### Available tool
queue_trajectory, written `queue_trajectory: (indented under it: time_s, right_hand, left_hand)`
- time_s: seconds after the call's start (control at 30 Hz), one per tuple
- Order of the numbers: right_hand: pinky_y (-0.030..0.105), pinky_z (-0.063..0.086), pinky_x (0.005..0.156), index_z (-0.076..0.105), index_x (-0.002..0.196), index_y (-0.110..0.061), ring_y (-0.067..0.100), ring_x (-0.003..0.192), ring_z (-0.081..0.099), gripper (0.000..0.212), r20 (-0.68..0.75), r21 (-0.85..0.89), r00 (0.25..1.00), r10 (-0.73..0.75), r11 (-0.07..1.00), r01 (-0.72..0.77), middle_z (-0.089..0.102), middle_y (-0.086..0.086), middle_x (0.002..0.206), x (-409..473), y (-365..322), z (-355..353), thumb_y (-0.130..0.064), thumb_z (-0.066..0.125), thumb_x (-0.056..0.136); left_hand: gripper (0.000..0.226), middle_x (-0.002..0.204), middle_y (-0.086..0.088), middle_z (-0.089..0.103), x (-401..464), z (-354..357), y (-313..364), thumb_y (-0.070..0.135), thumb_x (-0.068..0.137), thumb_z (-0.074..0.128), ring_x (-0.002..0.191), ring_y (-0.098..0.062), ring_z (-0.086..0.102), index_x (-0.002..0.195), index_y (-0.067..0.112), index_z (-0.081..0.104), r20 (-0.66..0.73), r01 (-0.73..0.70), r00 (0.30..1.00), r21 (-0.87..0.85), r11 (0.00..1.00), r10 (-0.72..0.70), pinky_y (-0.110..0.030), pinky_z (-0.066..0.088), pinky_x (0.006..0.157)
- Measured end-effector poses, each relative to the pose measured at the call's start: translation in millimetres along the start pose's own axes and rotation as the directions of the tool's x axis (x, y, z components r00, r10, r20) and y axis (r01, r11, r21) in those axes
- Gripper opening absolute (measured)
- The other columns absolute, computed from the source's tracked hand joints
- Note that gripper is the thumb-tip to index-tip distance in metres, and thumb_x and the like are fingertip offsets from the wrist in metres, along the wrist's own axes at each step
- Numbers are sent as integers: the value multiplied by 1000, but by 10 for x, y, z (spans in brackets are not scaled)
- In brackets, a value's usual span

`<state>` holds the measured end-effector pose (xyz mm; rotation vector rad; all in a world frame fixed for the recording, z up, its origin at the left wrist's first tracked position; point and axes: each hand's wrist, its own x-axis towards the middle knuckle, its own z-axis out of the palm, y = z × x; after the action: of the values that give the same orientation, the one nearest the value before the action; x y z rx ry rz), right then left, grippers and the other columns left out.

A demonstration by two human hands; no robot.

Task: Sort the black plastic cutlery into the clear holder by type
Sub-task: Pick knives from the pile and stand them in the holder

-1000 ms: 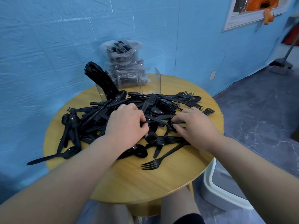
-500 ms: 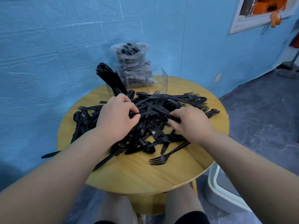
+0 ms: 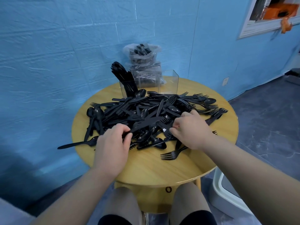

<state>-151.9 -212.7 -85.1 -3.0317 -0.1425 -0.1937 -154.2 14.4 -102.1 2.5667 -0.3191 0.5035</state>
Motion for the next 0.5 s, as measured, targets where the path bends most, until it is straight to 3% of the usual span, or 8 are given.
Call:
queue_trajectory:
  time_s: [0.17,0.27,0.33,0.43,0.5]
  right_hand:
    - [36,37,93,64,96,-26,24,100,43,32,70,-4,992,107,994,-106,56,1,101,41,-31,73,-42,37,94]
    - [40,40,94,52,74,-31,27,104,45,20,120,81,977,179,979,-189,57,0,96,102,-50,110,-37,42,90]
    - [41,39,97,45,66,-33,28,104,46,23,138,165,963,229,954,-251,58,-2,91,126,-81,90,-33,45,89]
    - [40,32,105,58,78,-25,26,98,53,18,141,226,953,267,929,-293,64,1,86,135,-106,46,-25,47,92]
    - [39,37,103,63,86,-18,24,92,56,16,122,271,947,296,909,-318,66,3,86,133,-119,17,-22,48,93]
  left_hand:
    - [12,90,9,55,-51,64,-45,25,96,51,82,-13,54,104,18,56,-1,22,1000,-52,998,-22,-35,47,78]
    - [10,91,10,53,-49,78,-61,26,97,49,82,-11,52,103,20,54,15,14,1000,-54,998,-13,-30,45,75]
    - [7,91,10,52,-47,82,-69,25,97,49,81,-10,50,101,20,52,17,9,1000,-58,998,-8,-27,42,72]
    - [3,89,10,52,-55,79,-81,25,97,49,78,-10,50,98,22,50,18,18,1000,-76,997,-17,-26,38,69]
    - [2,89,11,51,-54,76,-88,25,97,49,77,-9,49,95,24,47,13,23,1000,-86,996,-22,-25,36,68]
